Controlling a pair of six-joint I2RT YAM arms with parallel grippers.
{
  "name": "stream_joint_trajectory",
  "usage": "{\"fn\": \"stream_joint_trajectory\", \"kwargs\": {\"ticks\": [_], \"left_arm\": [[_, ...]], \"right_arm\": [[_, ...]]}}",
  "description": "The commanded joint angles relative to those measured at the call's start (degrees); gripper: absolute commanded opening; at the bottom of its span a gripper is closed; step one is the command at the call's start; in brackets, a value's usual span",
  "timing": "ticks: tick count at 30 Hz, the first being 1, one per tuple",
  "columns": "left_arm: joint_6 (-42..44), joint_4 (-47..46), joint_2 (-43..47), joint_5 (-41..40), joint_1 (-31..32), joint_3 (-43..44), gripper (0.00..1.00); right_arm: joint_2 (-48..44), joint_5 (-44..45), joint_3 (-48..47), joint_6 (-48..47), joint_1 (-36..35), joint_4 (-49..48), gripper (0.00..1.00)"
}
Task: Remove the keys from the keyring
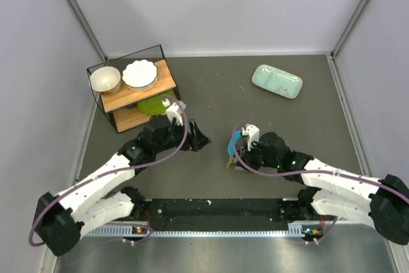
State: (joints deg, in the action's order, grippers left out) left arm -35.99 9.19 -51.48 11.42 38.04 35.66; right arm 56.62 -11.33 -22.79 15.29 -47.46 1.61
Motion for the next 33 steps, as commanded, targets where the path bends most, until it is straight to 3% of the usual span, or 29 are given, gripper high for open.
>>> {"fn": "stream_joint_trajectory", "kwargs": {"ticks": [1,14,20,33], "left_arm": [[1.0,-11.0,-6.9,7.8,0.2,2.6,0.86],[0.9,-17.8,-32.1,19.8,0.3,12.5,0.75],[0.4,-19.6,-41.5,27.1,0.5,17.2,0.66],[-0.1,-24.1,-49.1,30.6,2.7,18.1,0.58]], "right_arm": [[-0.6,-4.6,0.9,0.8,-0.6,-7.2,0.0],[-2.3,-5.5,4.0,0.1,-1.7,-9.9,0.0],[-2.3,-4.8,3.2,-0.2,-1.7,-8.6,0.0],[-2.0,-3.7,3.8,-0.1,-1.7,-8.9,0.0]]}}
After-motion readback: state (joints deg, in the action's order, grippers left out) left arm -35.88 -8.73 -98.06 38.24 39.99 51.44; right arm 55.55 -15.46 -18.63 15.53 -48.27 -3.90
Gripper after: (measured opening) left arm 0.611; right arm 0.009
